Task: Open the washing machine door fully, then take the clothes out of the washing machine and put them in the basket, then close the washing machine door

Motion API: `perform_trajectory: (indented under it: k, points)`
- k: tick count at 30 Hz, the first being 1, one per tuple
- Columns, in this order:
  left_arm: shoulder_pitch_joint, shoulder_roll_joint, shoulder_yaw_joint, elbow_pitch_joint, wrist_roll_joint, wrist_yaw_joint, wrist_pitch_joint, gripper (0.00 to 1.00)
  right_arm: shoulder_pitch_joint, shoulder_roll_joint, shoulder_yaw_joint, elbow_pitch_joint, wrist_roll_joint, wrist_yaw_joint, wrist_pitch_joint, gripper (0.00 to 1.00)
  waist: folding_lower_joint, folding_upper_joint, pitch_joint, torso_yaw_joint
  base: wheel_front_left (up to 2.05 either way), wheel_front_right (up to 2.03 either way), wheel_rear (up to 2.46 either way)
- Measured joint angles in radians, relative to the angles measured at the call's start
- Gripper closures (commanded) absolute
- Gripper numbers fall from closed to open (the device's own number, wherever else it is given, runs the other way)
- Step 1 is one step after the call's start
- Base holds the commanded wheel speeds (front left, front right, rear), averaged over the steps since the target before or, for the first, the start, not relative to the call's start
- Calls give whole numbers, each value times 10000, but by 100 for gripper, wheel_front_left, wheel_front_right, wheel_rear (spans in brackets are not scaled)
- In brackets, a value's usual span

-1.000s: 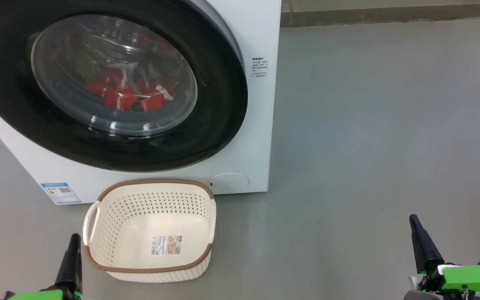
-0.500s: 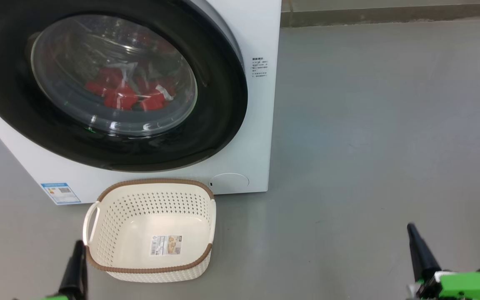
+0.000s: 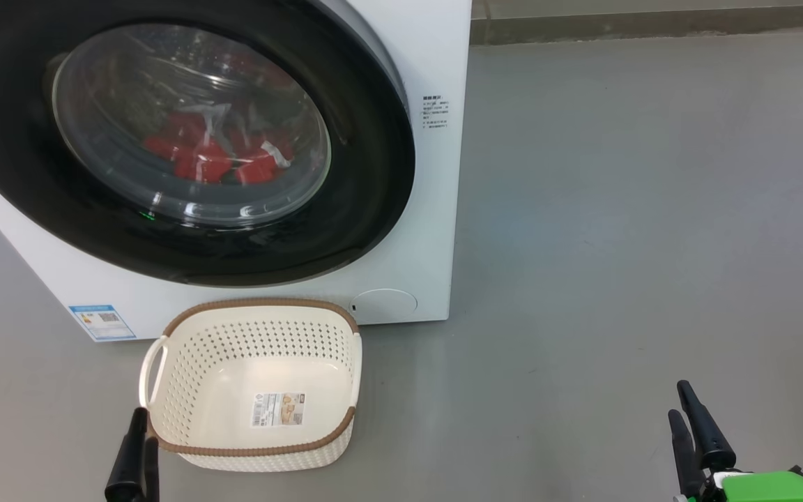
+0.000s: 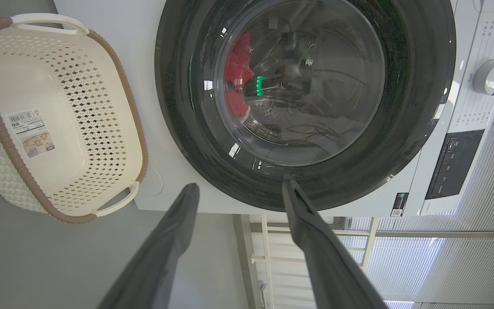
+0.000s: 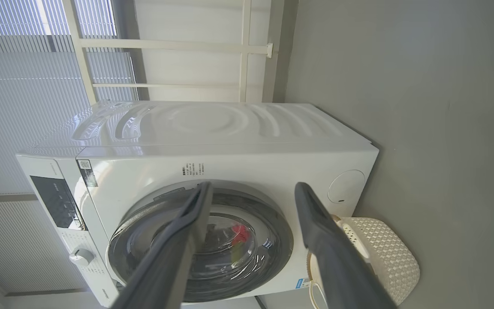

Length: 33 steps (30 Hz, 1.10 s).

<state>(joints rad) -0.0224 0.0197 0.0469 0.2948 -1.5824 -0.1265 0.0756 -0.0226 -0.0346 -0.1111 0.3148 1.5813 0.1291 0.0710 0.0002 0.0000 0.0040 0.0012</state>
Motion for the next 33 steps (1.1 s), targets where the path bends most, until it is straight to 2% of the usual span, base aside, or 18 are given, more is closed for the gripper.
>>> perform_trajectory:
  k: [8,24,33]
  points:
    - [3,73,-119,-226,828,0,-251,0,4,-81,92,-132,-1035,0,-217,0,0,0,36,10,0,0,0]
    - [24,123,-282,-458,3547,0,-692,0,13,-249,579,-142,-2989,0,-663,0,0,0,120,31,0,0,0]
    - [123,121,-376,-698,4702,0,-920,0,22,-284,650,-221,-3906,0,-913,0,0,0,161,31,0,0,0]
